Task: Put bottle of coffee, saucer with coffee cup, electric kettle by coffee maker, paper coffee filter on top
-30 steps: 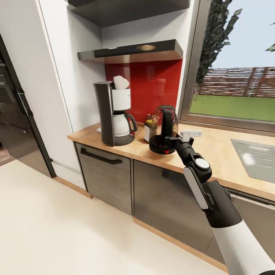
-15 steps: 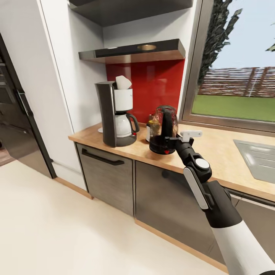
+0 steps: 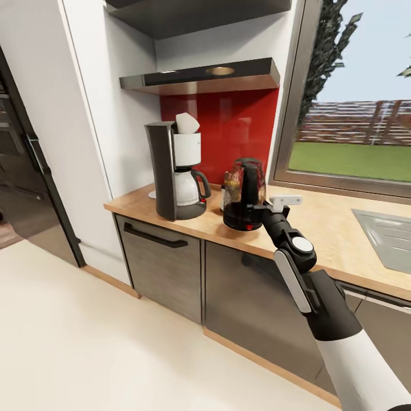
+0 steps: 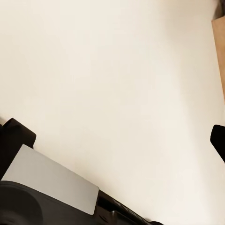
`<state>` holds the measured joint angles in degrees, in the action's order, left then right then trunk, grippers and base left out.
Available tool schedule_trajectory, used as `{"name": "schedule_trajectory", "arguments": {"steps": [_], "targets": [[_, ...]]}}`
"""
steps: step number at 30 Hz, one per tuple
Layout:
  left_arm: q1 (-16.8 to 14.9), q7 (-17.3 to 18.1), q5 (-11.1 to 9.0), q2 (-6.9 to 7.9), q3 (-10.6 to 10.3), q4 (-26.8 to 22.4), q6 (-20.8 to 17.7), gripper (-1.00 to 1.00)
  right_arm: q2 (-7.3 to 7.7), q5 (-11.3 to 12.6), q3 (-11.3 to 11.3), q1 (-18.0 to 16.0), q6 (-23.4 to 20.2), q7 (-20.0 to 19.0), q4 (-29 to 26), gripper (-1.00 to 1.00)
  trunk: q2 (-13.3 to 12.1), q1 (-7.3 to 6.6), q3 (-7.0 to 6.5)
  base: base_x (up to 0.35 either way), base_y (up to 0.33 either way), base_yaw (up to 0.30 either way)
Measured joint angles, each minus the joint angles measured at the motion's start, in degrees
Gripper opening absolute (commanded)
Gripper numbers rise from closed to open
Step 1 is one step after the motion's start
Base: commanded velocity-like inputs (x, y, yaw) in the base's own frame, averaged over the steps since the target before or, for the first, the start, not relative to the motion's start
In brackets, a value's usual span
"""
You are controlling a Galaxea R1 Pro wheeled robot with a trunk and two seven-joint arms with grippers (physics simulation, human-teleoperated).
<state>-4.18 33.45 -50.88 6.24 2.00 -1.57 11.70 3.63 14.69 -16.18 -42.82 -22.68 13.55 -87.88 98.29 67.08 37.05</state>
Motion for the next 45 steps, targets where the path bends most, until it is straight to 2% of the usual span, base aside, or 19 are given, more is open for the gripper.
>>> {"name": "schedule_trajectory", "arguments": {"steps": [45], "targets": [[0.00,0.03,0.00,0.07,0.00,-0.01,0.01,1.00,0.00,-0.01,0.00,0.00,-0.01,0.00,0.09,-1.00,0.00,0.00,0.00,0.015,0.041,0.000]]}}
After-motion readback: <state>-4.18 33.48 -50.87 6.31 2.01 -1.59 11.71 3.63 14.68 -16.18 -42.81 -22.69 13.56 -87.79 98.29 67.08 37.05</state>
